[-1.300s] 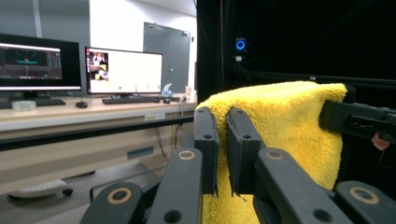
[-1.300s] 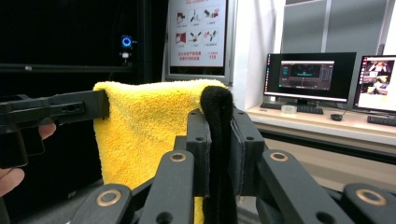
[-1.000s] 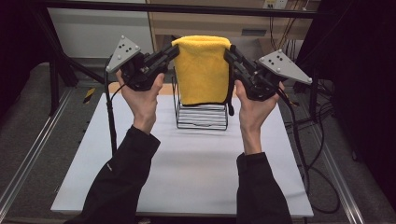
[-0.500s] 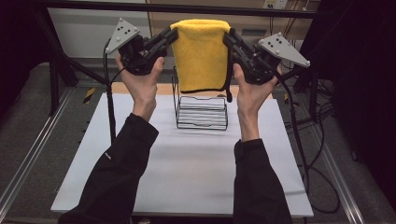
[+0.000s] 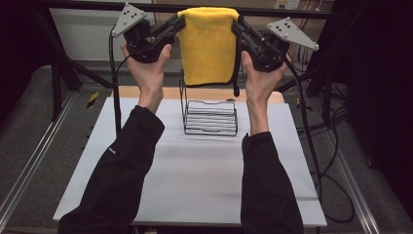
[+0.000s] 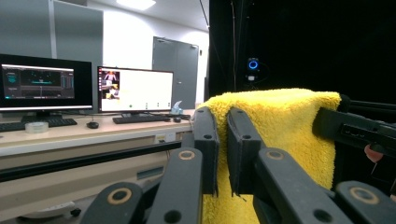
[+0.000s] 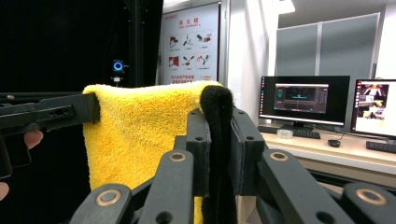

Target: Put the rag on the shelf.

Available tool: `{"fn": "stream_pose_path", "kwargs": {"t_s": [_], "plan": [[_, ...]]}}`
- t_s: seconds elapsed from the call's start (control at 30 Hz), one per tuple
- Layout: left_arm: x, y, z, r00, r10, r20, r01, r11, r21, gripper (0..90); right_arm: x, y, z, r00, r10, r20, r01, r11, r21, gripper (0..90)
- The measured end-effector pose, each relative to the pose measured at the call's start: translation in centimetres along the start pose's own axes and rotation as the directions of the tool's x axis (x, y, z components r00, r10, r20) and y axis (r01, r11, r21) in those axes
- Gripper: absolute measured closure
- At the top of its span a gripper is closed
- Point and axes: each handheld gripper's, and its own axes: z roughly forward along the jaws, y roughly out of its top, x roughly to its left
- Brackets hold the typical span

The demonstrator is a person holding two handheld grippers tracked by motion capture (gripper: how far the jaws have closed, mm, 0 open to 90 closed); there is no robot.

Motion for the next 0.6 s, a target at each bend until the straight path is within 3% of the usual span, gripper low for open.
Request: {"fn": "stream_pose_path", "kwargs": {"t_s": [0.07,0.3,0.47,0.6], "plan": [[0.3,0.1,0.5,1.0000,0.002,-0.003,-0.002,1.0000,0.003,83.3,-0.3,0.0,0.6,1.0000,0.000,0.006,0.000,1.000,0.006,80.2],[1.0,0.6,1.9,0.9972,0.068,-0.029,-0.068,0.9975,0.022,83.4,-1.3,-0.1,2.3,0.9999,0.009,0.009,-0.009,1.000,0.006,80.2],[2.0,0.2,2.4,0.9980,0.056,-0.029,-0.055,0.9981,0.028,83.4,-1.8,-0.4,3.4,0.9999,0.002,0.012,-0.002,1.000,0.023,80.2],[2.6,-0.9,2.4,0.9970,0.073,-0.028,-0.071,0.9964,0.046,83.4,-1.9,-1.0,3.8,0.9998,-0.017,0.008,0.016,0.999,0.049,80.1]]}}
